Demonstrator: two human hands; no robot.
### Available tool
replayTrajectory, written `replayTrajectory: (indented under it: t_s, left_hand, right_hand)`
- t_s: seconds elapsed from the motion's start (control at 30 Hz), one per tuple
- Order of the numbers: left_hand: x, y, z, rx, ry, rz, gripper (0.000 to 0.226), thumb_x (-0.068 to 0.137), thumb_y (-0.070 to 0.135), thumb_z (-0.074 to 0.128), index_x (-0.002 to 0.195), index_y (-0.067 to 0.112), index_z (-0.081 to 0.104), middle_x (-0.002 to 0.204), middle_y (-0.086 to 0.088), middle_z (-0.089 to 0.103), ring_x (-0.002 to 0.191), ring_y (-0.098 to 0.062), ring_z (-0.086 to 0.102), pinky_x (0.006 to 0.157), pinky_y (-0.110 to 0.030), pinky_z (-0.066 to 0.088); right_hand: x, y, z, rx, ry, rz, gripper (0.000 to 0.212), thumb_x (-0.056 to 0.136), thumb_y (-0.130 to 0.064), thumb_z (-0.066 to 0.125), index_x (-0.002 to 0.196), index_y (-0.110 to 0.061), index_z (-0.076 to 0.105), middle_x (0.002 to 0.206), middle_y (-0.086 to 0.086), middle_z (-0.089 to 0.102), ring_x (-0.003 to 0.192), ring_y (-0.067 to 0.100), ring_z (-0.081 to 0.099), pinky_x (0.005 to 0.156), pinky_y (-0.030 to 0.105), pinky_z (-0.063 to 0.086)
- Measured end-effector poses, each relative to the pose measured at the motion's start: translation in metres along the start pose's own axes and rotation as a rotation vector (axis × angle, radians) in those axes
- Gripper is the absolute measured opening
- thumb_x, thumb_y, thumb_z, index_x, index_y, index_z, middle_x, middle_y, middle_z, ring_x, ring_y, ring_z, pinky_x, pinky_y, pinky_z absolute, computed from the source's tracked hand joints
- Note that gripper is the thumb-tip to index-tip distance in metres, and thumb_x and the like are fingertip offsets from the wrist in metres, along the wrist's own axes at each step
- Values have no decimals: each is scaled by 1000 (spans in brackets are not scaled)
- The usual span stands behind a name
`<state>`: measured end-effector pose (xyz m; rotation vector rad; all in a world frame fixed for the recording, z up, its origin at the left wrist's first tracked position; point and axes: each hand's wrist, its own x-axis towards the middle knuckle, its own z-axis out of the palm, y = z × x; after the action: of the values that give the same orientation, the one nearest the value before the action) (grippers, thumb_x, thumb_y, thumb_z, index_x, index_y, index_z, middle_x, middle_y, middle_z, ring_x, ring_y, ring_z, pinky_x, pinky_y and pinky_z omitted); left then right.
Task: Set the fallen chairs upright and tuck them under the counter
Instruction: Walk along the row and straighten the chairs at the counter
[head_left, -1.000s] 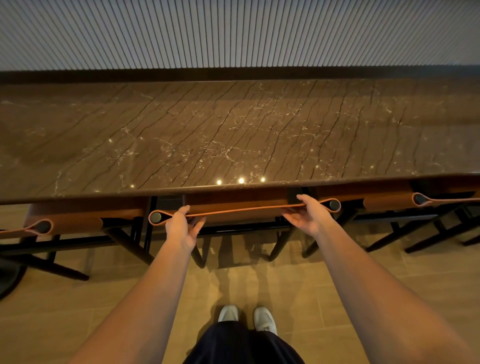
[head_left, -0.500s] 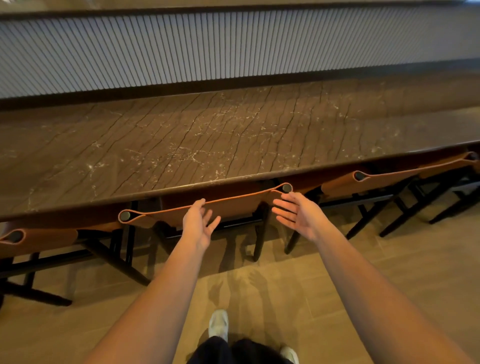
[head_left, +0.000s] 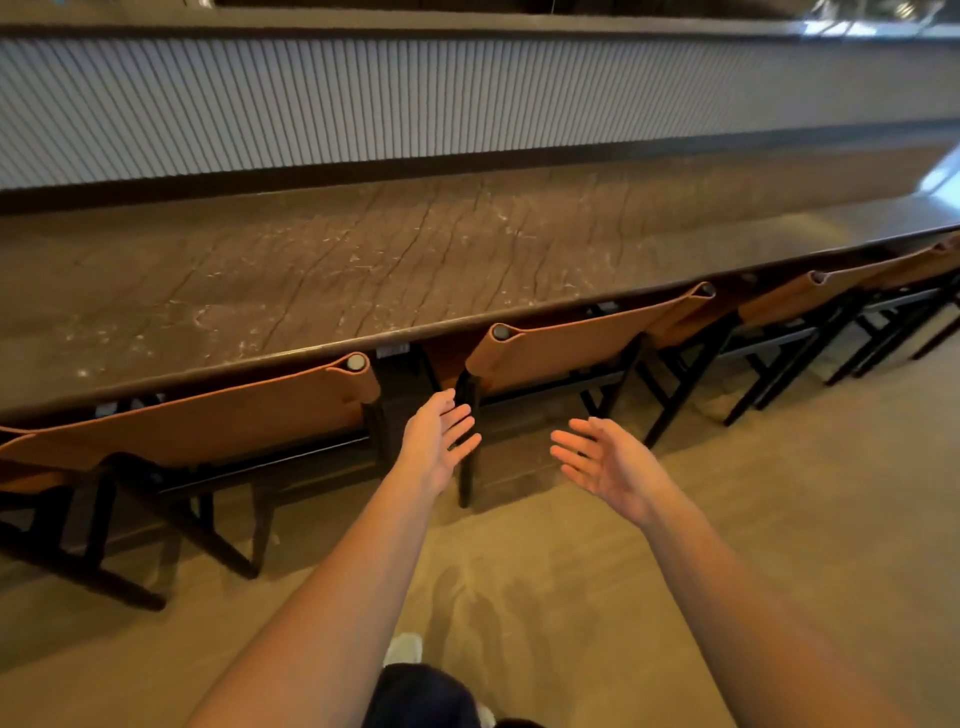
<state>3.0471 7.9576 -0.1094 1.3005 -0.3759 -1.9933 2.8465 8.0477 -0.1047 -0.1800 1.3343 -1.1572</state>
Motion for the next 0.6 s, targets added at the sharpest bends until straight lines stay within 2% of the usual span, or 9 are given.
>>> replayTrajectory:
  t_s: [0.23,0.4,0.53,0.6]
  left_hand:
    - [41,-15,81,75,23,-22,53,93,33,57,138,9,42,136,-13,52,125,-28,50,87,-40,48]
    - [93,-17,140,48,58,-49,71,89,34,63,147,14,28,148,-16,38,133,-32,41,98,-45,44]
    - [127,-17,175,-1,111,-68,74,86,32,68,147,20,28,152,-16,31,136,-34,36,101,-49,42]
    - [141,-15,186,-27,157,-66,71,85,32,69,145,23,32,150,-13,34,134,-34,39,96,-48,45]
  right_hand:
    - [32,-58,-46,2,27,-24,41,102,-33,41,137,-11,44,112,11,68,101,25,67,80,35,52]
    - [83,-111,-70,11,102,-26,53,101,-32,44,149,-13,31,128,16,61,106,28,65,81,37,53]
    - [121,-144,-85,7,148,10,54,100,-32,49,148,-16,31,129,16,60,106,29,64,87,39,54]
    - [140,-160,-92,3,161,15,52,99,-32,49,146,-15,33,127,16,61,106,29,64,88,40,54]
